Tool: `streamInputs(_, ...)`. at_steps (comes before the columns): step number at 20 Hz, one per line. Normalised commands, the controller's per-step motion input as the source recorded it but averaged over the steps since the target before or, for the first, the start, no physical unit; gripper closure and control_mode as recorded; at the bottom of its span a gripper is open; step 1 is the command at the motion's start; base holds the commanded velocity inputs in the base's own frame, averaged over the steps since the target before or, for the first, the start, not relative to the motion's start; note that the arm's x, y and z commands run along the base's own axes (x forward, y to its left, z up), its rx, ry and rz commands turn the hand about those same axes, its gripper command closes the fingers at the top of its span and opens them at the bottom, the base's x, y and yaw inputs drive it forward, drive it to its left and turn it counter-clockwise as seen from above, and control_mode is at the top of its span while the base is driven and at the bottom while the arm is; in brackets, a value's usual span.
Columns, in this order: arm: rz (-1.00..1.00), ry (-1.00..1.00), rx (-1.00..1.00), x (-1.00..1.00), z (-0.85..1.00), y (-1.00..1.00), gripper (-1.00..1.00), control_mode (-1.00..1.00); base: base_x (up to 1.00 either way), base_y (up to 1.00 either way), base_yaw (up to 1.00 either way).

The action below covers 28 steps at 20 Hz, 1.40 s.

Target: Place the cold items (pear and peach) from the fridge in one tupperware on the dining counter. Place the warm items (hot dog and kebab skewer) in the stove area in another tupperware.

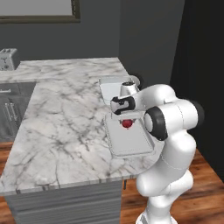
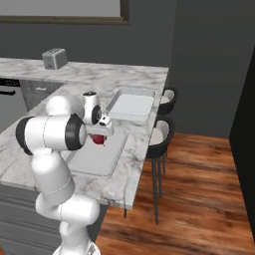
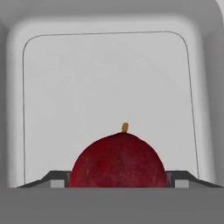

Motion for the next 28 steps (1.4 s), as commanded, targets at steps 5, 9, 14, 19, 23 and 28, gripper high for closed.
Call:
streamInputs(5,0.00,0.00,0.00,0.16,-0.37,0.00,1.00,-1.00,0.00,0.00,0.00)
streamInputs(9,0.00,0.00,0.00,0.08,-0.26,0.04,1.00,-1.00,0.00,0.00,0.00)
streamInputs(14,0.00,0.00,0.00,0.00,-0.20,0.08,-1.00,-1.00,0.00,0.00,0.00)
streamInputs(19,0.00,0.00,0.00,0.00,-0.03,0.00,-1.00,-1.00,0.00,0.00,0.00)
streamInputs(23,-0.01,0.00,0.03,-0.06,0.00,0.00,-1.00,-1.00,0.00,0.00,0.00)
streamInputs(28,0.00,-0.04,0.04,-0.27,0.10,-0.03,-1.00,-1.00,0.00,0.00,0.00)
